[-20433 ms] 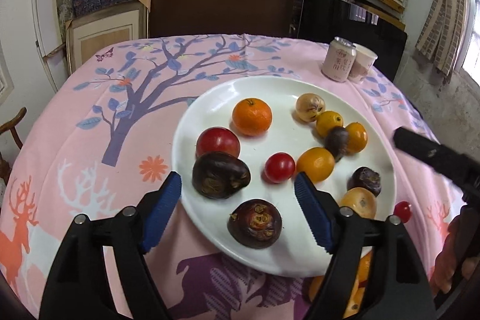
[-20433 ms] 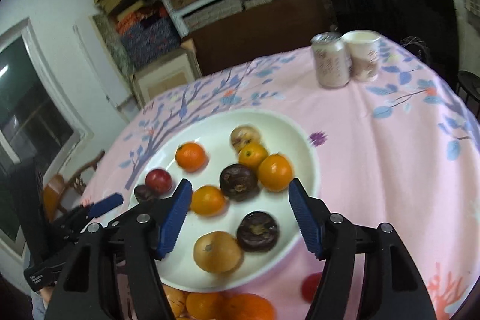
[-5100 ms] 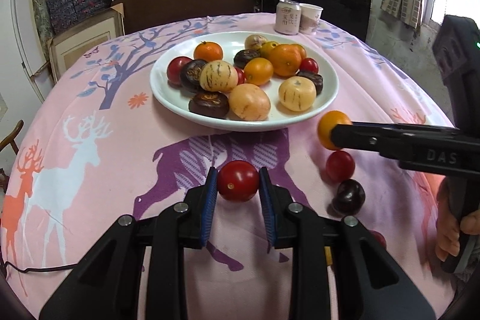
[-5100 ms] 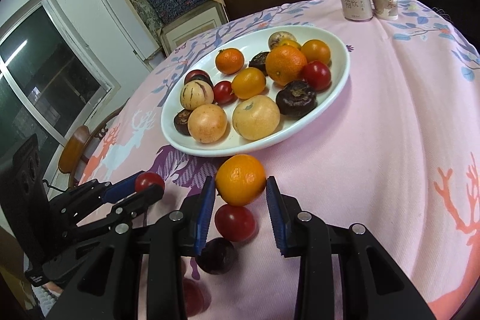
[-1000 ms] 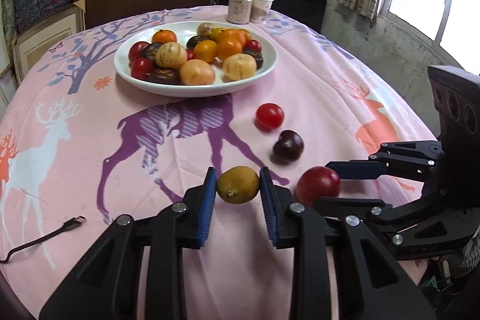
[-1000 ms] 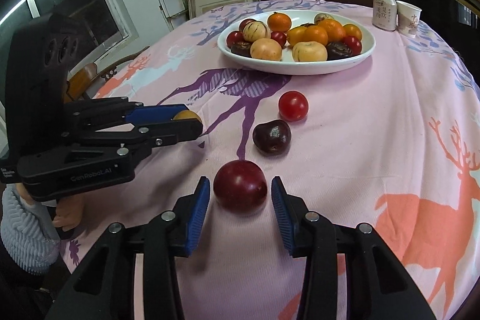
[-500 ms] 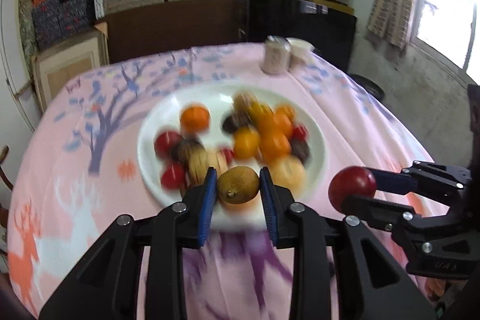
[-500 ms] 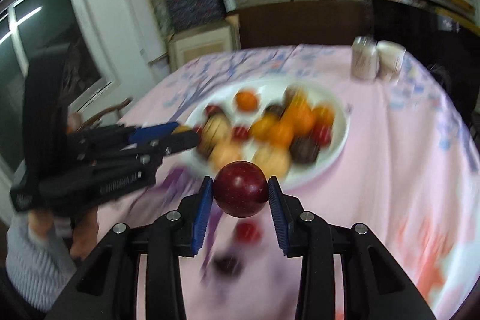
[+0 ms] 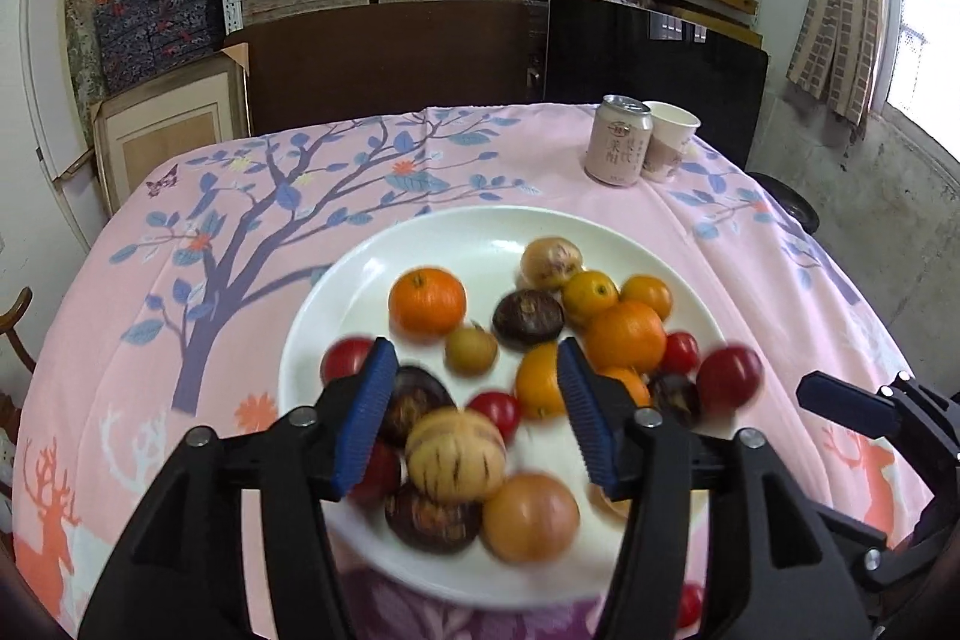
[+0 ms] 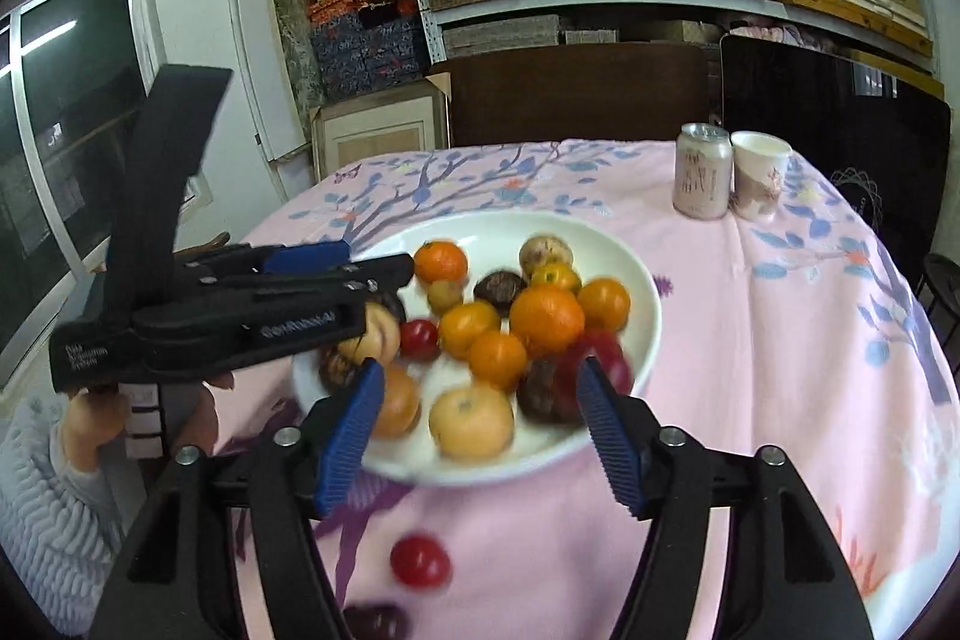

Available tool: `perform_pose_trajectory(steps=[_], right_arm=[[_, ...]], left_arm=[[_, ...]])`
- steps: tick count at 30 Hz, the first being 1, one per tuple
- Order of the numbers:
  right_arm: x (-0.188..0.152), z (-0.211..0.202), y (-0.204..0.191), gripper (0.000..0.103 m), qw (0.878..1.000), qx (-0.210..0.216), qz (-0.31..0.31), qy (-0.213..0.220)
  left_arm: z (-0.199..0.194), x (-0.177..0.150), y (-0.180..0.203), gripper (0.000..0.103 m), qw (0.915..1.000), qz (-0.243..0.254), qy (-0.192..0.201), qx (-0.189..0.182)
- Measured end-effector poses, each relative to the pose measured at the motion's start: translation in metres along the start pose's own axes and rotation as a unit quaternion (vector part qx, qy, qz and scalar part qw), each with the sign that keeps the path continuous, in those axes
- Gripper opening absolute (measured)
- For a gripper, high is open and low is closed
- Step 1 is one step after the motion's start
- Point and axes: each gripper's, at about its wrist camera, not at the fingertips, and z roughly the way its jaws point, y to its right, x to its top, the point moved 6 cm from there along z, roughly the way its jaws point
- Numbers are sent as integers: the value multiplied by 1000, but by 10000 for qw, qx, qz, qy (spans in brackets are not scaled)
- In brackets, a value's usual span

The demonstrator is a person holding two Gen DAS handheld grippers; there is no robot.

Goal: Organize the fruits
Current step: 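Carry the yellow fruit and plum onto the white plate and open both tools, then grasp a dark plum with the right tool while the left tool grasps a red tomato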

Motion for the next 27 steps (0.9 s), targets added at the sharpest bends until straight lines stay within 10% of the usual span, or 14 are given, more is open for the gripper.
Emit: perform_pose_trajectory(steps=[16, 21, 27], right_arm=[[-96, -11, -41, 73, 9919, 358, -218, -1195], [-97, 2, -38, 35, 9899, 474, -42, -1333], [-98, -8, -41, 31, 9901, 678, -29, -1230]], left_arm=[[-77, -55, 19, 73, 9971, 437, 408, 465], [-80, -65, 14, 73, 9975, 380, 343, 479], [-75, -76, 15, 73, 9990, 368, 111, 243]])
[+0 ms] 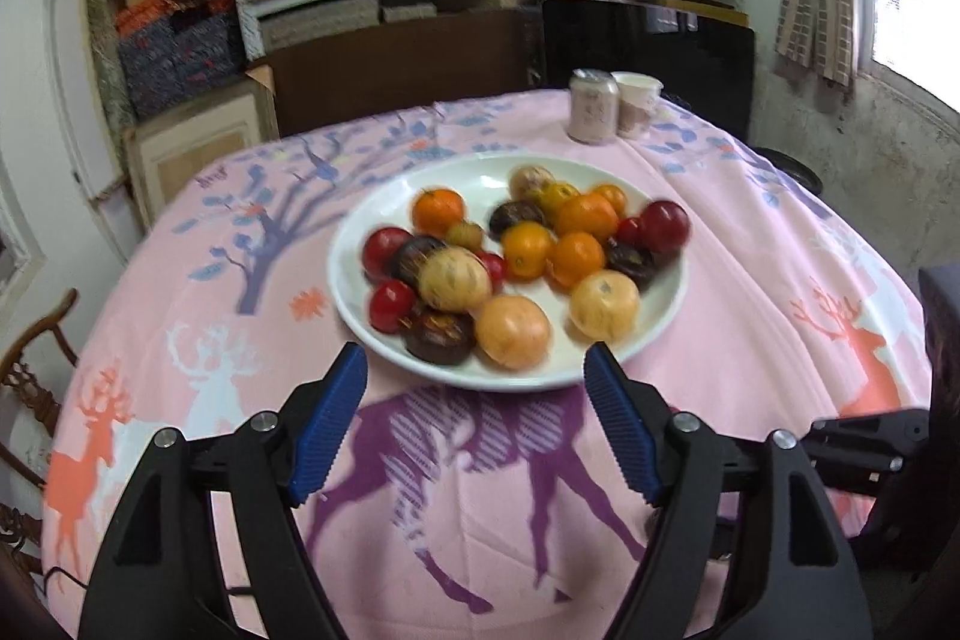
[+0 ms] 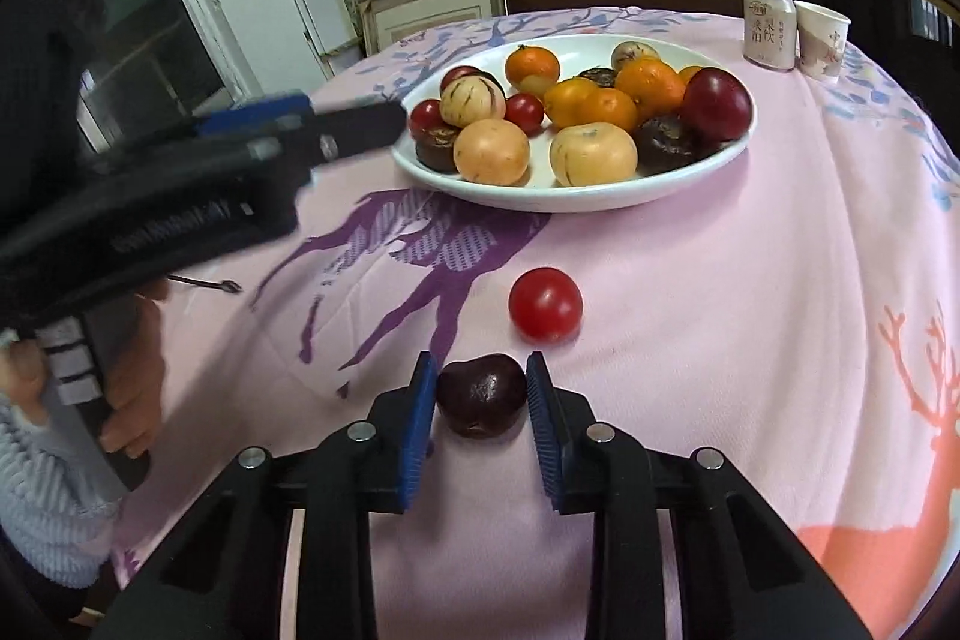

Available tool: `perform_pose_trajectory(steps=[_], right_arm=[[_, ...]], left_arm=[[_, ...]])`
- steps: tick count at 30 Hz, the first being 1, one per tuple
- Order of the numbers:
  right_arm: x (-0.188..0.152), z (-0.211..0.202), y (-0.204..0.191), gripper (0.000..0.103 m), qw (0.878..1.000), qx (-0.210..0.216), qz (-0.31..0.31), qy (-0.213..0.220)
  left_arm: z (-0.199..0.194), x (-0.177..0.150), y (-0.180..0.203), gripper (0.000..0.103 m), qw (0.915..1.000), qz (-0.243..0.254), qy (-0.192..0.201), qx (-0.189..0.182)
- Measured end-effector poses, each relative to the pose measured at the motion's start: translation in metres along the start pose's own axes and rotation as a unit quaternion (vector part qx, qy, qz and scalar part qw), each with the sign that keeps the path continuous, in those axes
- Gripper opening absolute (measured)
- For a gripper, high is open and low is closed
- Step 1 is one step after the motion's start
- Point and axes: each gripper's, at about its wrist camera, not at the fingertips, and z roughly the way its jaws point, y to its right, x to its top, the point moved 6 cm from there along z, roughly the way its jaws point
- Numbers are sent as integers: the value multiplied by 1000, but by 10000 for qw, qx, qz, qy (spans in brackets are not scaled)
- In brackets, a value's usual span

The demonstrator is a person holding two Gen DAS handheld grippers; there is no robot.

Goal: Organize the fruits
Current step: 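Grasp a dark plum with the right tool while the left tool grasps a red tomato, then place the plum and red tomato onto the white plate and open both tools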

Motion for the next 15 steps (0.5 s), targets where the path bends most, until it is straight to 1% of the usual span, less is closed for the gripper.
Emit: perform_pose_trajectory(steps=[3, 4, 5, 8, 10, 11, 12, 13, 15], right_arm=[[-7, -21, 15, 31, 9996, -35, 219, 176], [-10, -30, 24, 31, 9991, -99, 325, 263], [-12, -37, 32, 31, 9983, -207, 415, 357], [-17, -58, 56, 31, 9957, -292, 685, 551], [-17, -67, 70, 31, 9938, -330, 836, 659], [-17, -69, 75, 31, 9931, -338, 889, 681], [-17, -70, 80, 31, 9923, -317, 973, 700], [-16, -70, 83, 31, 9917, -294, 1030, 707], [-12, -69, 85, 31, 9914, -278, 1053, 731]], left_arm=[[4, -12, 23, 73, 9971, 160, -216, -717], [6, -14, 32, 73, 9957, 259, -281, -846], [9, -17, 42, 73, 9945, 378, -332, -913], [20, -26, 70, 73, 9909, 782, -443, -1000], [29, -29, 86, 64, 9892, 949, -480, -1004], [36, -31, 92, 42, 9871, 990, -592, -1114], [41, -33, 96, 31, 9859, 1013, -693, -1139], [46, -32, 97, 27, 9882, 1043, -604, -946], [48, -29, 95, 25, 9879, 963, -626, -1043]])
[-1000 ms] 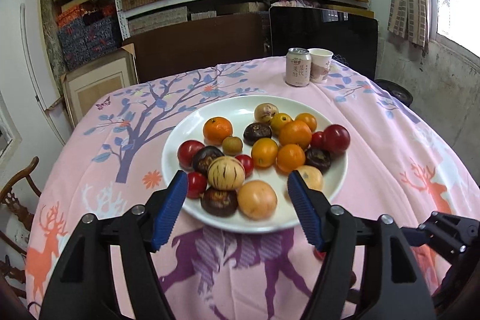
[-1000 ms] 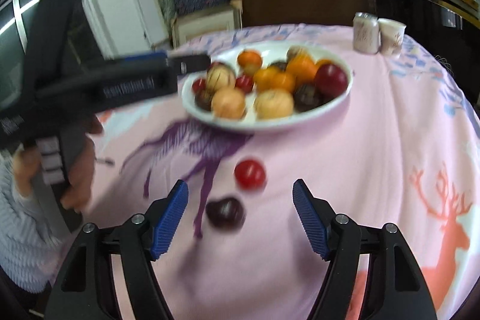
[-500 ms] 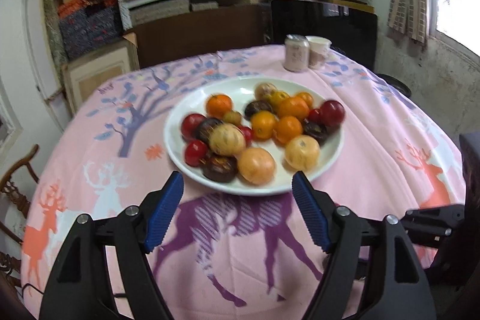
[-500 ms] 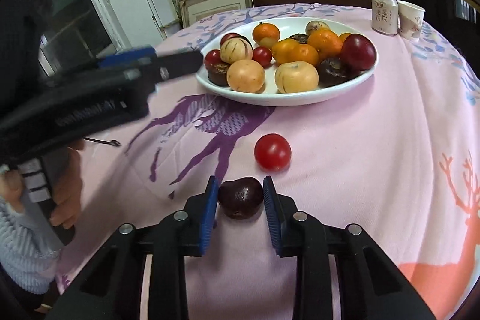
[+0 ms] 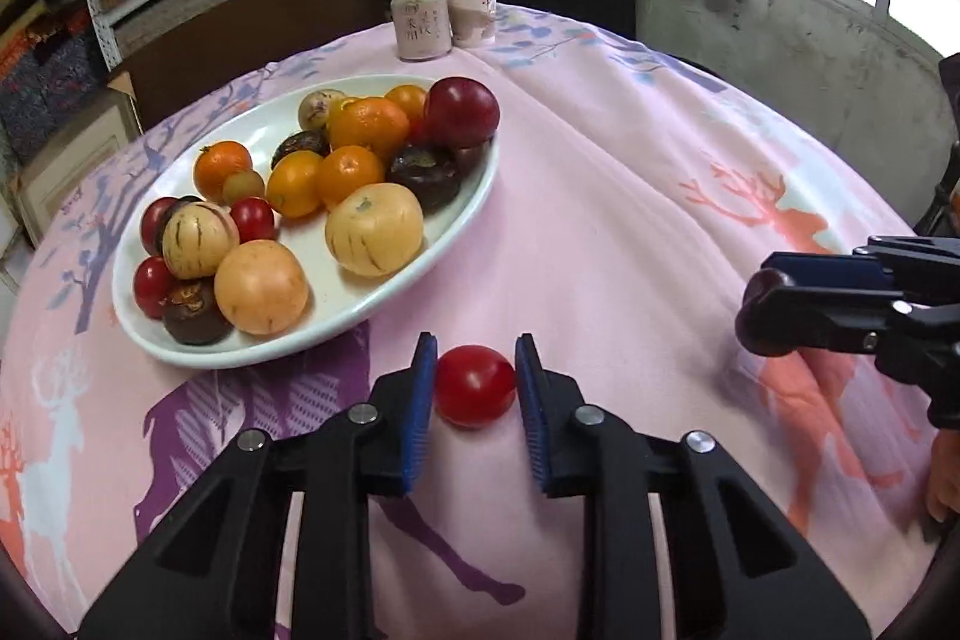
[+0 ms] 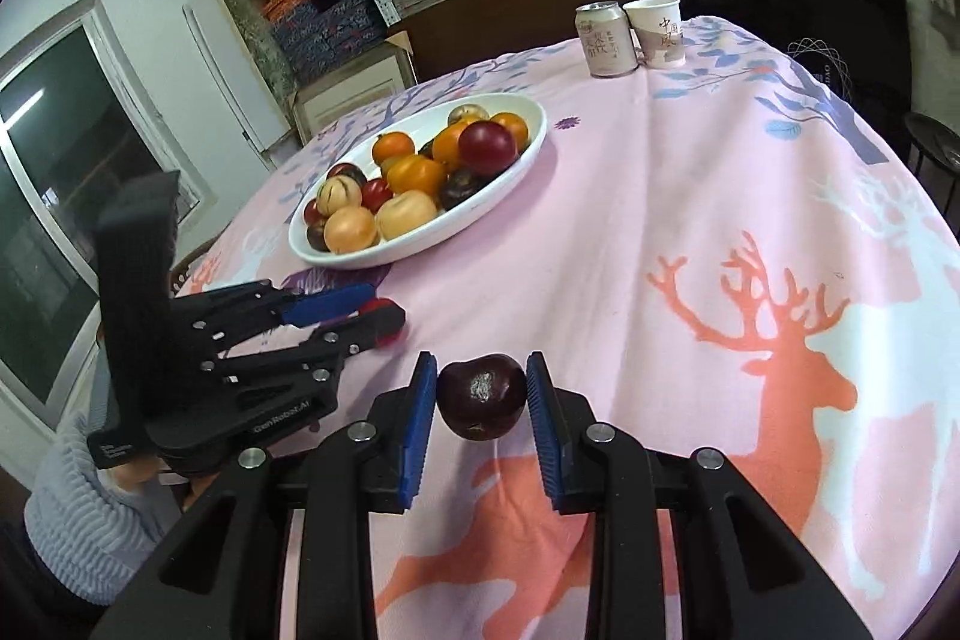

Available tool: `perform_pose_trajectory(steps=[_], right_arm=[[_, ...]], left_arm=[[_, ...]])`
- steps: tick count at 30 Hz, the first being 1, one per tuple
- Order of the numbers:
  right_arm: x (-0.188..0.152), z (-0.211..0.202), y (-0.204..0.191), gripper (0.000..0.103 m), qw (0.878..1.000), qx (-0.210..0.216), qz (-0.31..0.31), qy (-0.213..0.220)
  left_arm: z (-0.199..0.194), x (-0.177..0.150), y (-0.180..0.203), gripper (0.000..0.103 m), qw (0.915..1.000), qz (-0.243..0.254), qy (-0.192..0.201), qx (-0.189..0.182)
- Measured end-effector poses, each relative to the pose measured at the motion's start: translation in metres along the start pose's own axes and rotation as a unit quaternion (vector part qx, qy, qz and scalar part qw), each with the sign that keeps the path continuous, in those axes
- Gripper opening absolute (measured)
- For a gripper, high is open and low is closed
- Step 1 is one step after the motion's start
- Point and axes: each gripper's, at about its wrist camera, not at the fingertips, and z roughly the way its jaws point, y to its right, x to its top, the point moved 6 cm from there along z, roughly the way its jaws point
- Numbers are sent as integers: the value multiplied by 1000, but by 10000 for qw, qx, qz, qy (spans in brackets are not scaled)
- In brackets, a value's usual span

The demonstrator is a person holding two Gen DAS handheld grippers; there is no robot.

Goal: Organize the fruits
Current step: 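Place the plum and red tomato onto the white plate and open both tools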

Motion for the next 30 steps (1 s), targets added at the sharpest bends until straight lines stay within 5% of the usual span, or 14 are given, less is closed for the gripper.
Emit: perform_pose_trajectory(steps=[3, 9, 10, 11, 12, 13, 16, 17, 18, 22, 27, 30], right_arm=[[19, 3, -10, 31, 9998, -14, -173, 96], [111, 48, -50, 33, 9980, 47, -579, 266], [122, 63, -54, 35, 9977, 51, -659, 134], [130, 75, -56, 48, 9975, 28, -702, 120], [137, 82, -56, 63, 9974, -114, -680, 205], [140, 85, -54, 67, 9974, -217, -616, 310], [134, 84, -50, 72, 9973, -239, -502, 484], [131, 83, -50, 80, 9966, -362, -520, 521], [127, 80, -48, 90, 9956, -496, -522, 593], [118, 64, -58, 100, 9921, -733, -594, 826], [97, 39, -69, 100, 9807, -1292, -870, 1181], [80, 36, -73, 100, 9817, -1249, -973, 1061]], left_arm=[[-18, 9, -16, 25, 9992, -329, 122, -164], [-40, 77, -82, 30, 9944, -777, 525, 484], [-32, 85, -96, 36, 9935, -886, 450, 562], [-26, 88, -106, 59, 9921, -997, 401, 646], [-22, 90, -115, 68, 9898, -1134, 401, 762], [-21, 90, -124, 72, 9870, -1273, 475, 859], [-25, 82, -134, 90, 9824, -1532, 590, 894], [-27, 77, -137, 95, 9789, -1673, 599, 1012], [-28, 72, -138, 95, 9770, -1751, 596, 1062], [-41, 56, -136, 99, 9769, -1710, 670, 1094], [-55, 29, -125, 99, 9779, -1798, 561, 909], [-61, 11, -118, 99, 9782, -1809, 482, 904]])
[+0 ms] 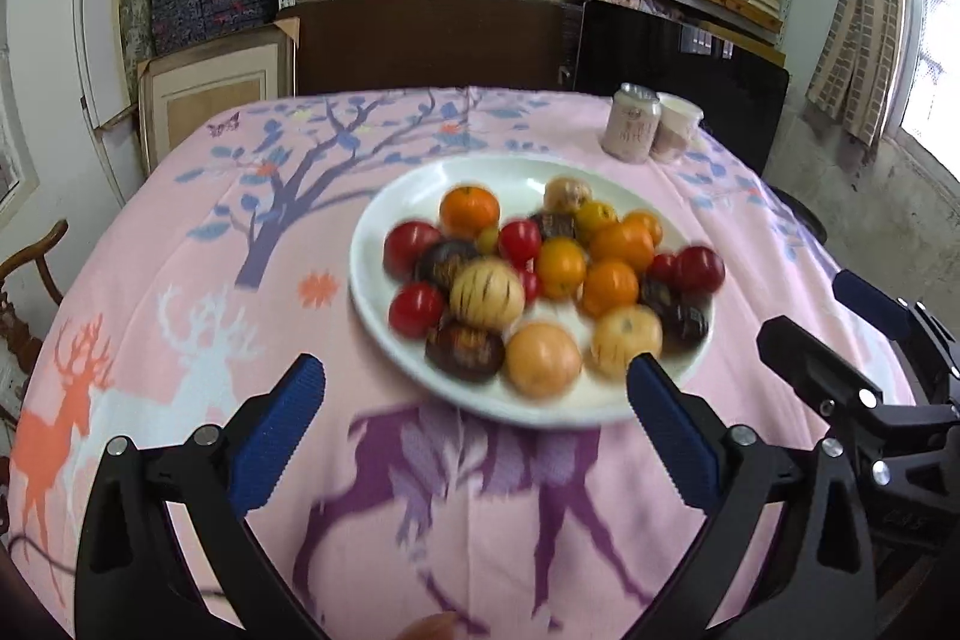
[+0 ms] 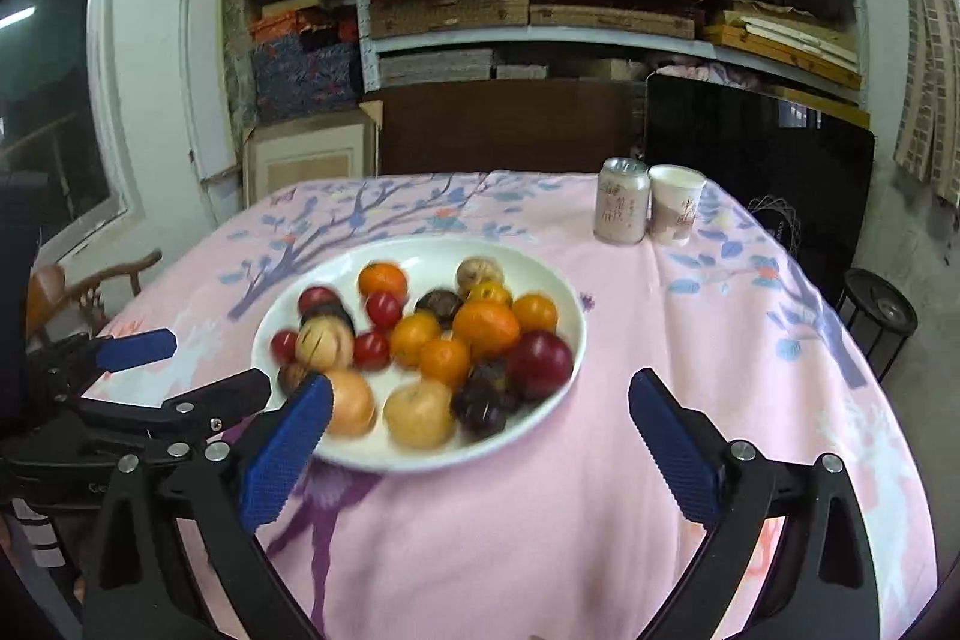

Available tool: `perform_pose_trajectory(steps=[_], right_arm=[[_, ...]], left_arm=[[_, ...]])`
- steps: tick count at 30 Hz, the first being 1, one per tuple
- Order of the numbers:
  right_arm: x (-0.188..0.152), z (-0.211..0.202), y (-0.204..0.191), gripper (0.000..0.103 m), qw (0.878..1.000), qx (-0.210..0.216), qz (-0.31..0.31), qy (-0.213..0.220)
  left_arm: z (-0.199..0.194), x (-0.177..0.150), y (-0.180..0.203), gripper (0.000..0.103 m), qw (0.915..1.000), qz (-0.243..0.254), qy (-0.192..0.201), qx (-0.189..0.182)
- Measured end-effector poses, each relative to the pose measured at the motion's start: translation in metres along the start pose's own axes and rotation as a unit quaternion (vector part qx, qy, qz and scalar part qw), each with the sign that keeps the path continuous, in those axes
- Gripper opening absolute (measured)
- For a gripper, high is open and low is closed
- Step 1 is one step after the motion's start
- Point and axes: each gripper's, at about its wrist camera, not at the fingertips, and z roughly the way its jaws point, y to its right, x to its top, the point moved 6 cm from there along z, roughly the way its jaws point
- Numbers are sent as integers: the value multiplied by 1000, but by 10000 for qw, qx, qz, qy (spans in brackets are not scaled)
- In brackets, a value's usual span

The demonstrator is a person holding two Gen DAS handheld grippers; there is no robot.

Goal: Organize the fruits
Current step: 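Place the plum and red tomato onto the white plate and open both tools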

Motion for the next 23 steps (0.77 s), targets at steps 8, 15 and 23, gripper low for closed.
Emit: perform_pose_trajectory(steps=[8, 15, 23], right_arm=[[-25, -6, 13, 100, 9994, 181, 216, -215], [-27, -4, 17, 100, 9992, 100, 305, -241], [-29, -2, 13, 100, 9994, -74, 102, -309]], left_arm=[[-6, -34, -5, 99, 9999, 52, -120, -16], [-10, -32, 1, 99, 9998, 190, 60, -1], [-5, -33, -4, 99, 9998, 122, -34, 145]])
